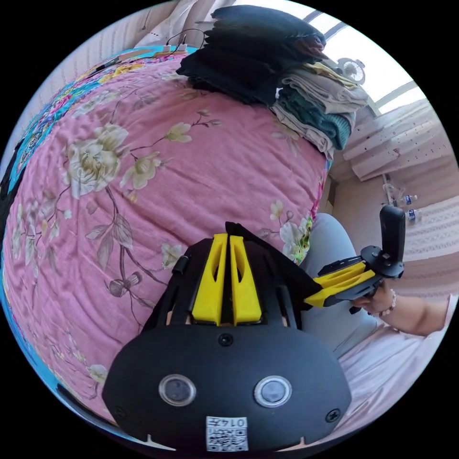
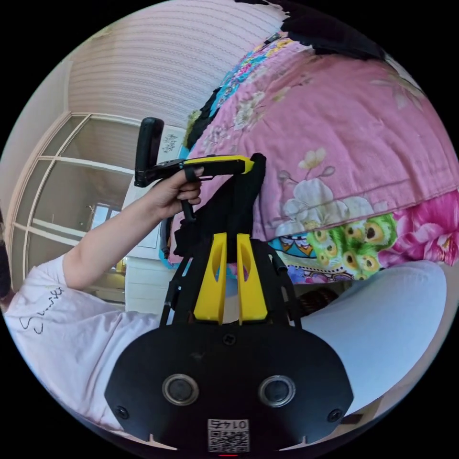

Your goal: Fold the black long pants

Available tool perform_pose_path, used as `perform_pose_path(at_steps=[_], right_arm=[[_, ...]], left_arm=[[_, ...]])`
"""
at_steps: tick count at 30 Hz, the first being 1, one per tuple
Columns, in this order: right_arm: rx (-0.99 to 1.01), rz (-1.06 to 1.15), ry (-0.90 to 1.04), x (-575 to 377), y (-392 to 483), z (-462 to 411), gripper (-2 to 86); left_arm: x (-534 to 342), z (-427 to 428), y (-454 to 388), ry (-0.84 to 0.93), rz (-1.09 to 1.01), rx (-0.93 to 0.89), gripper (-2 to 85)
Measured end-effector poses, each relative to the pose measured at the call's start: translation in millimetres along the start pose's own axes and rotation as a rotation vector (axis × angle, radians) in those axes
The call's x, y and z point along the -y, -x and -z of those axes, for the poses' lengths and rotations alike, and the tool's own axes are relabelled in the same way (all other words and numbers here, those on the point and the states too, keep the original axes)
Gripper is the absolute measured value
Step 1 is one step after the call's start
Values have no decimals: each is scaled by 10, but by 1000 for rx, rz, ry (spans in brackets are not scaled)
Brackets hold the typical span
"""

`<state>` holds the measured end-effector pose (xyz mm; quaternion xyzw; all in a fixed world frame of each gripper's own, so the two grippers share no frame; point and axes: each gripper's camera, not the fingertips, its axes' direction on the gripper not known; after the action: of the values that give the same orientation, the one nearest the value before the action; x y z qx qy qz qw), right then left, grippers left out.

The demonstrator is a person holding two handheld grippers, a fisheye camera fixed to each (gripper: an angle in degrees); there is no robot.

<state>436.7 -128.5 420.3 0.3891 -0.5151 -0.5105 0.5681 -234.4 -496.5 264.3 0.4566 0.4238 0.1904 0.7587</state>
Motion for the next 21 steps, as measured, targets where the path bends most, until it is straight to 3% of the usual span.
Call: perform_pose_path(at_steps=[5, 9, 15, 21], right_arm=[[23, 135, 15, -111, 603, -22, 24], [29, 272, 95, -114, 1075, -410, 24], [150, 546, 283, -233, 2170, -1531, 31], [96, 674, 542, -637, 2785, -3081, 56]], left_arm=[[-278, 577, 66, -87, -58, 54, -10], [-719, 1028, 406, -153, 31, 81, -10], [-1940, 1923, 960, -292, 205, 173, -10], [-3444, 2447, 1415, -389, 595, 382, -3]])
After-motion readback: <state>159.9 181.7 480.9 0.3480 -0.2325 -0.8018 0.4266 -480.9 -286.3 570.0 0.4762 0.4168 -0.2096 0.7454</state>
